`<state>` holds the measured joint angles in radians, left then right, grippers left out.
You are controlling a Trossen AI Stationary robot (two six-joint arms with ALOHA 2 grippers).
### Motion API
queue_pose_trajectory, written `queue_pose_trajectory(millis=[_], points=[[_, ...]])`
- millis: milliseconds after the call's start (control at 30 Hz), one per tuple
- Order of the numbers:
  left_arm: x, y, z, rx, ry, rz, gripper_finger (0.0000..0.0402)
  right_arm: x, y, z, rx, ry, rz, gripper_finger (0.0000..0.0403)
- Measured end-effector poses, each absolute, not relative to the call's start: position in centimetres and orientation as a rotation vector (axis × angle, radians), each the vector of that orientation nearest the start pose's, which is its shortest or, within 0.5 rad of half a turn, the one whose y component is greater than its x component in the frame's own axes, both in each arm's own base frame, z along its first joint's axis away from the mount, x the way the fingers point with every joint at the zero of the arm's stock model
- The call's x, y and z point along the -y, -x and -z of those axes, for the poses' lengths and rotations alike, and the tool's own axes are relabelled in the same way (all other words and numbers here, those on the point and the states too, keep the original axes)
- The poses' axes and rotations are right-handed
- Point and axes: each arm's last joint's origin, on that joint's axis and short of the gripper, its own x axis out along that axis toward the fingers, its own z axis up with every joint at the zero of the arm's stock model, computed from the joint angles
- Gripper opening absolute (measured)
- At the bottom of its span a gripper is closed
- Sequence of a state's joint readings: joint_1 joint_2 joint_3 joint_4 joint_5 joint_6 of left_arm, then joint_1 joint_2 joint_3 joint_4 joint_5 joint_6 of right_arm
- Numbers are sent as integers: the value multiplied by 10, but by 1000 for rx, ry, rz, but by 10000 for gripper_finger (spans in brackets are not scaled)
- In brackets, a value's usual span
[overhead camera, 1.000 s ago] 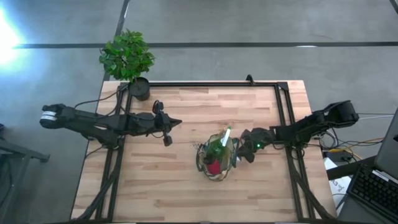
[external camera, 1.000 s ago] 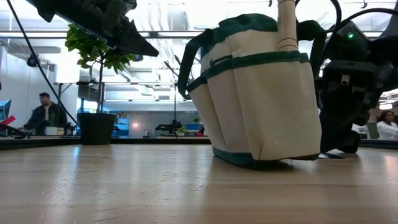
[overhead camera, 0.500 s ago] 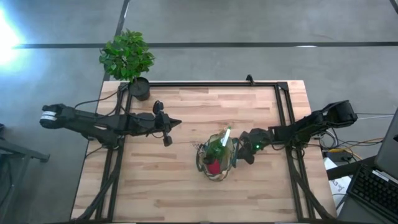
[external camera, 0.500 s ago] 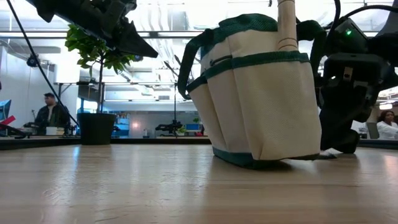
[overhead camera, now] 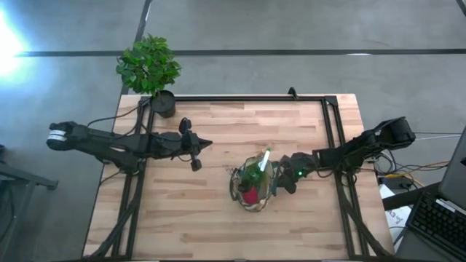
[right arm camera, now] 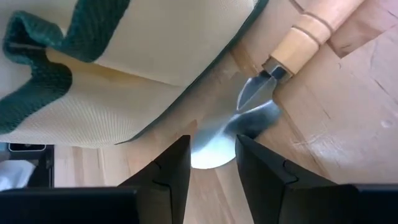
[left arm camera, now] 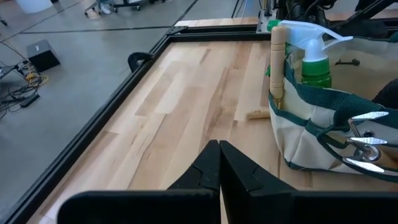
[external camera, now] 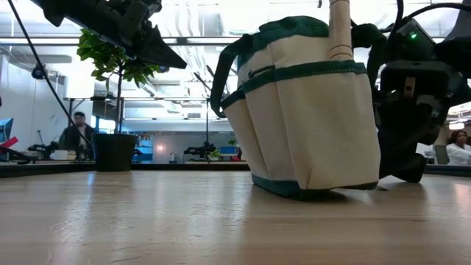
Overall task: Pick & Place Garden tools in Gardening bag
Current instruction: Put the trowel into the gardening bag
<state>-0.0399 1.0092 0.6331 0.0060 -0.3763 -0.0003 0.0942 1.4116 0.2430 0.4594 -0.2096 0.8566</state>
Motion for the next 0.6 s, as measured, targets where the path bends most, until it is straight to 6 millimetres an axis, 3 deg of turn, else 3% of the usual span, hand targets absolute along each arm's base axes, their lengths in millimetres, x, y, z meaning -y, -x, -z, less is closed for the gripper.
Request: queue_pose_trajectory(millis=[600], points=[[-2, -218, -258, -365, -71, -321, 3, -23, -196, -95, -840, -830, 108, 118]])
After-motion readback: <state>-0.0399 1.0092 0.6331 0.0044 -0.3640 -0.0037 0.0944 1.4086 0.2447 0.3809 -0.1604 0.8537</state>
